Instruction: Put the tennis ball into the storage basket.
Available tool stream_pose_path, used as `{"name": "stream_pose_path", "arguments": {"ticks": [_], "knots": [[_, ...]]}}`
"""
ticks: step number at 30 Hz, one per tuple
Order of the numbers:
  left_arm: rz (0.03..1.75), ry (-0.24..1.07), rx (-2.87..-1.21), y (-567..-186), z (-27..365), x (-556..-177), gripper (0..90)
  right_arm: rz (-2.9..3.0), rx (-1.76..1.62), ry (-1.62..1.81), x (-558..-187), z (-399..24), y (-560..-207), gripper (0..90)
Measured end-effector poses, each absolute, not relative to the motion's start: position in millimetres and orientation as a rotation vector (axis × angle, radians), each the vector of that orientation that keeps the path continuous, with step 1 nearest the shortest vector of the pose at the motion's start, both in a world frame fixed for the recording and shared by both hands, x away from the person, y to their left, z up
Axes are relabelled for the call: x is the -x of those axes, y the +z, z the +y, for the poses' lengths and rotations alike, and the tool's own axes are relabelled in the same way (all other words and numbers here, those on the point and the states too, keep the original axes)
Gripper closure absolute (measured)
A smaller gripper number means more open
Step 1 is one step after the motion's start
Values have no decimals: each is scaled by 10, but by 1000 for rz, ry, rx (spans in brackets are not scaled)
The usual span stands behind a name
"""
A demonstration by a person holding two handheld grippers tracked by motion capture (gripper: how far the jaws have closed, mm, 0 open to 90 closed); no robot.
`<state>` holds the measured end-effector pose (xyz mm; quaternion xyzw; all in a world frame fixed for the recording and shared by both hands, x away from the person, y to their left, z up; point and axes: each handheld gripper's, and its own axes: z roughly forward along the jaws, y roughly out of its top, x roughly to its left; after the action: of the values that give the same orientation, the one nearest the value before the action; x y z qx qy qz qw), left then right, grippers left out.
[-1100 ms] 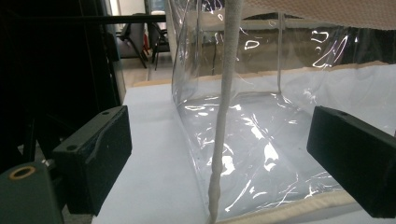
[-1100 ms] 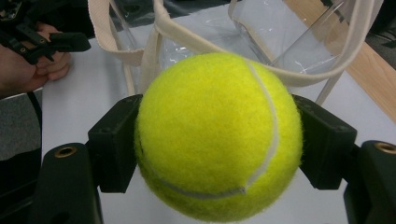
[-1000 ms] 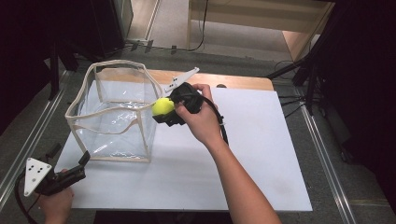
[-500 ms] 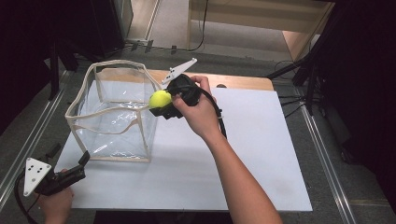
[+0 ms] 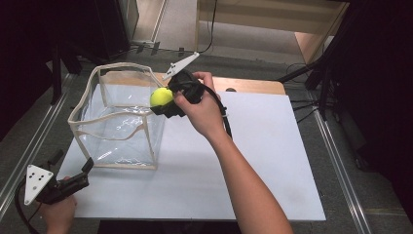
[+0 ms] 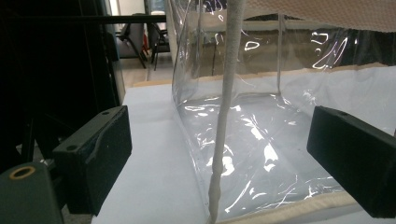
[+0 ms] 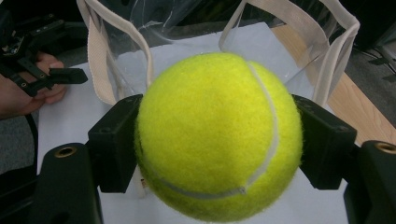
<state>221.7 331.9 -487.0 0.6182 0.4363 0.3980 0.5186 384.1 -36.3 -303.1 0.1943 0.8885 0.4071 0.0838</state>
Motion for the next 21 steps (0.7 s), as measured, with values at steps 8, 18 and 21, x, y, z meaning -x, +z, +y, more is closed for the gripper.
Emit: {"name": "stream_pose_path", "arguments": {"ticks": [8, 18, 21], "knots": [[1044, 953, -1481, -4871, 3320, -2218, 69, 2652, -594, 1218, -3887, -315, -2993, 240], [1043, 951, -1481, -4870, 3322, -2219, 69, 2650, -566, 1212, -3972, -227, -2960, 240], [1044, 952, -1480, -4871, 3321, -2219, 69, 2659, -592, 1211, -3983, -194, -2974, 240]]}}
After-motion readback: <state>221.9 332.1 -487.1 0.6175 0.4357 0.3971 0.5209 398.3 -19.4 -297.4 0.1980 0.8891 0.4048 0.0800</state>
